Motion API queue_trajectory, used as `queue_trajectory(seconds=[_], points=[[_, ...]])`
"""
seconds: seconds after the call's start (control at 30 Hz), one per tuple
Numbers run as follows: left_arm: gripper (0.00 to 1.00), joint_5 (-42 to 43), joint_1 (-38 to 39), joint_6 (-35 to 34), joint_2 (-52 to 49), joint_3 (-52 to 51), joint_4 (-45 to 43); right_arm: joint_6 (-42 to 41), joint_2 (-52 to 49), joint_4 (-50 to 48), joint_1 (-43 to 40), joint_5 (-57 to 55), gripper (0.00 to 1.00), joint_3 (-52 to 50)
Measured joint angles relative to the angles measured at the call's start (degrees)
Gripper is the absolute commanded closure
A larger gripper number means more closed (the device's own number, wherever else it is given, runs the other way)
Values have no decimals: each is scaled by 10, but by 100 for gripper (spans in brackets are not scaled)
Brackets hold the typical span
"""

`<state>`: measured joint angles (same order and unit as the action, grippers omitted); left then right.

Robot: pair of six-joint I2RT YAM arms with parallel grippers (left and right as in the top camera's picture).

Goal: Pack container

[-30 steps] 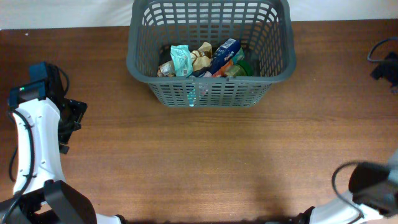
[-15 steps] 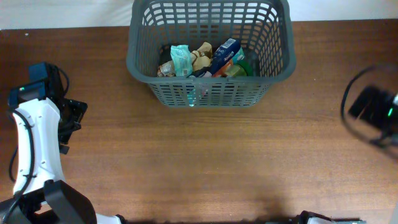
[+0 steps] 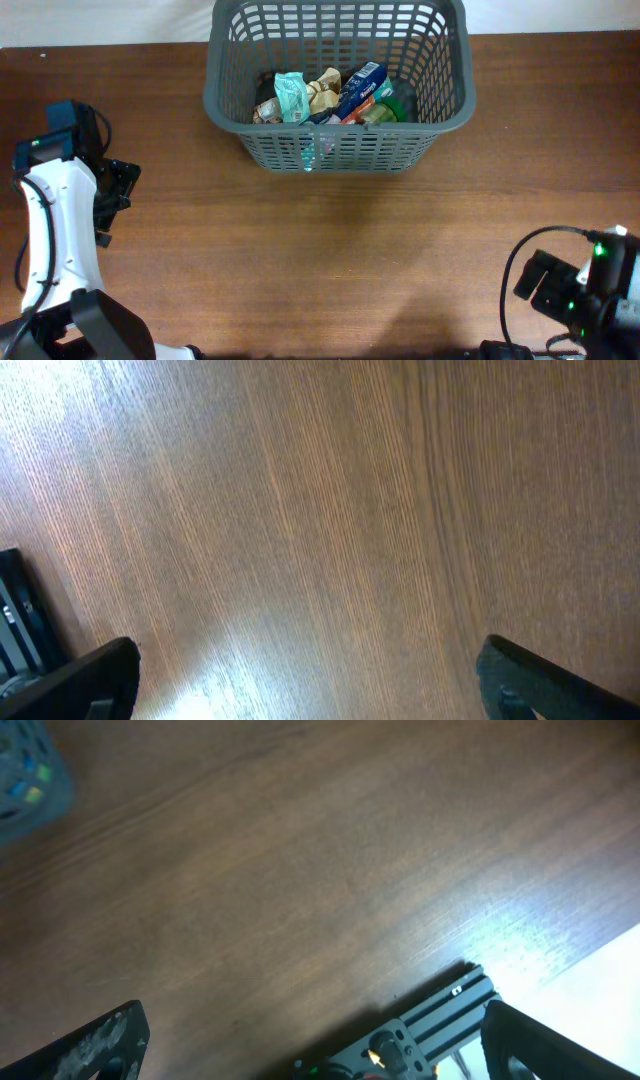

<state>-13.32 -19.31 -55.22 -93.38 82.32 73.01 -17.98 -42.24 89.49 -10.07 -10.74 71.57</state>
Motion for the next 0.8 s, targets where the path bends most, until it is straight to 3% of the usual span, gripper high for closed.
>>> queue_trajectory(seconds=[0.2, 0.53, 0.8], points=[[1, 0, 0, 0, 0, 0, 0, 0, 13, -14, 4, -4, 1, 0], [0, 0, 0, 0, 0, 0, 0, 1, 24, -306, 39, 7, 1, 0], [1, 0, 0, 0, 0, 0, 0, 71, 76, -400, 69, 21, 1, -36]])
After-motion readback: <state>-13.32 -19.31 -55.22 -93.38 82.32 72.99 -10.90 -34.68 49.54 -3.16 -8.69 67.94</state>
